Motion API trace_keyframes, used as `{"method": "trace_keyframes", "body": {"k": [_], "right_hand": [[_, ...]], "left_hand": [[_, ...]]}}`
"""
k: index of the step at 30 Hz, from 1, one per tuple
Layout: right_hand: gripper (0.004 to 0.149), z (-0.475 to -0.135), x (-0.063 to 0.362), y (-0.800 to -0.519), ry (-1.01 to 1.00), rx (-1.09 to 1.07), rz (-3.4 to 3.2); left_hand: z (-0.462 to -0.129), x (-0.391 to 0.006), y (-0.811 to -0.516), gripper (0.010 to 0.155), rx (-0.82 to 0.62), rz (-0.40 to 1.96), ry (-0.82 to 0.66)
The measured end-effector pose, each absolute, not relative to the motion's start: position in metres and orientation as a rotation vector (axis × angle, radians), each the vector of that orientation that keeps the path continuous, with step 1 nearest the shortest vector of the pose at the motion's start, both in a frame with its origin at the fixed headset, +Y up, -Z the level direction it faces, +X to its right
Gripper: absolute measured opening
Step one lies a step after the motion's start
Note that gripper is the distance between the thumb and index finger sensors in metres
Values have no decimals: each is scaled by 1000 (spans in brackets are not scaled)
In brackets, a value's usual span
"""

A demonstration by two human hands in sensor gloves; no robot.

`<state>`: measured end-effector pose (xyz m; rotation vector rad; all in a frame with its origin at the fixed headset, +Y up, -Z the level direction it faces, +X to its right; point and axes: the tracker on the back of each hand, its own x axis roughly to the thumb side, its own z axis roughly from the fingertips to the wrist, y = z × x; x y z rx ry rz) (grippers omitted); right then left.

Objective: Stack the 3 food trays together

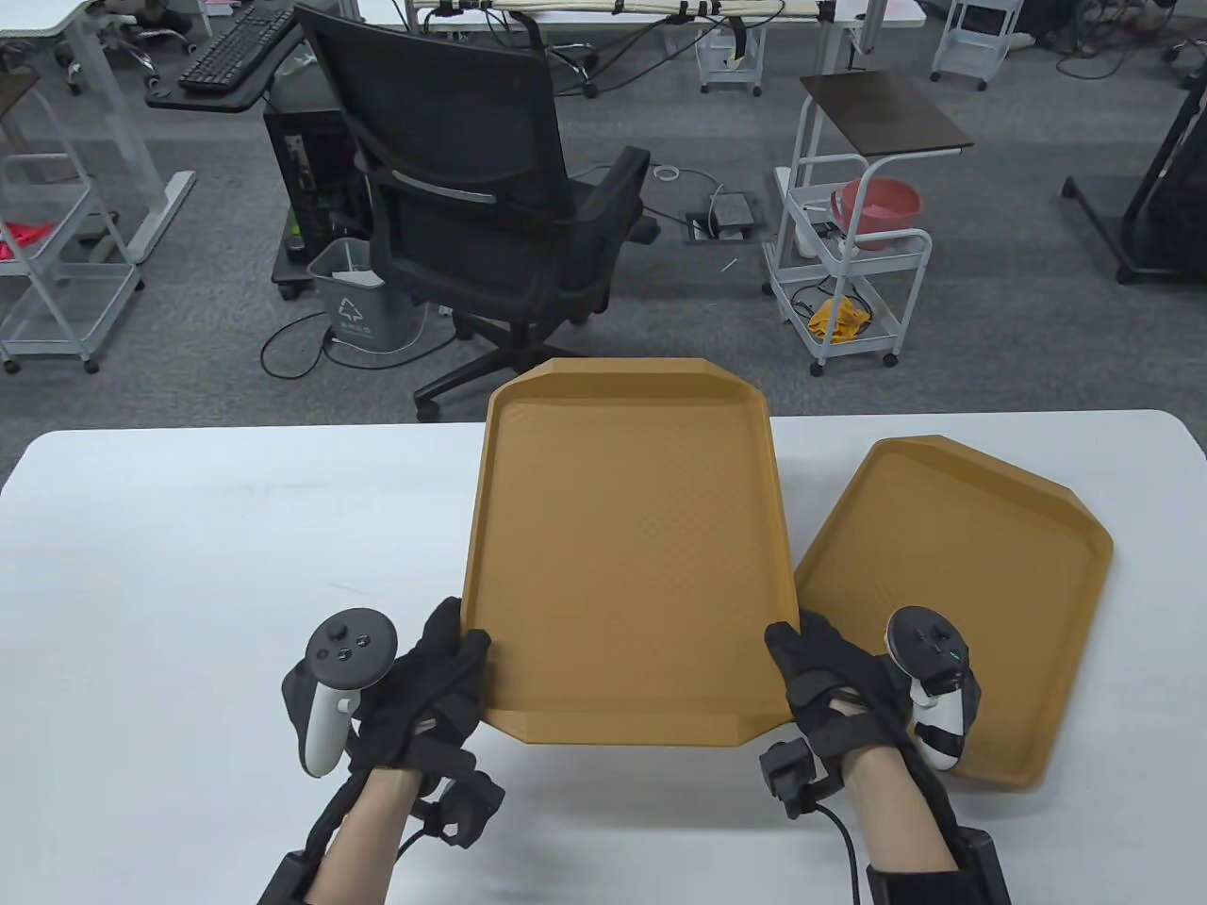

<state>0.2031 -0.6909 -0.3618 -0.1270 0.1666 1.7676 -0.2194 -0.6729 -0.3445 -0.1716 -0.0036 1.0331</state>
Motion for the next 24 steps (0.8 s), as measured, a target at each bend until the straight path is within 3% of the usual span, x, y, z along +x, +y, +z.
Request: {"method": "trace_keyframes", "body": {"k": [3, 8, 12, 24], "right_hand": [[53, -360, 212, -686, 132, -137, 1752], [53, -358, 226, -679, 39, -179, 1832], [53, -358, 238, -680, -13, -236, 1881], [52, -350, 280, -670, -172, -407, 1962]], "left_hand": [[-341, -228, -662, 66, -91, 915, -21], [-329, -240, -634, 67, 174, 474, 50], [-324, -240, -623, 75, 197, 127, 140], [-324, -234, -622, 78, 150, 135, 114]]}}
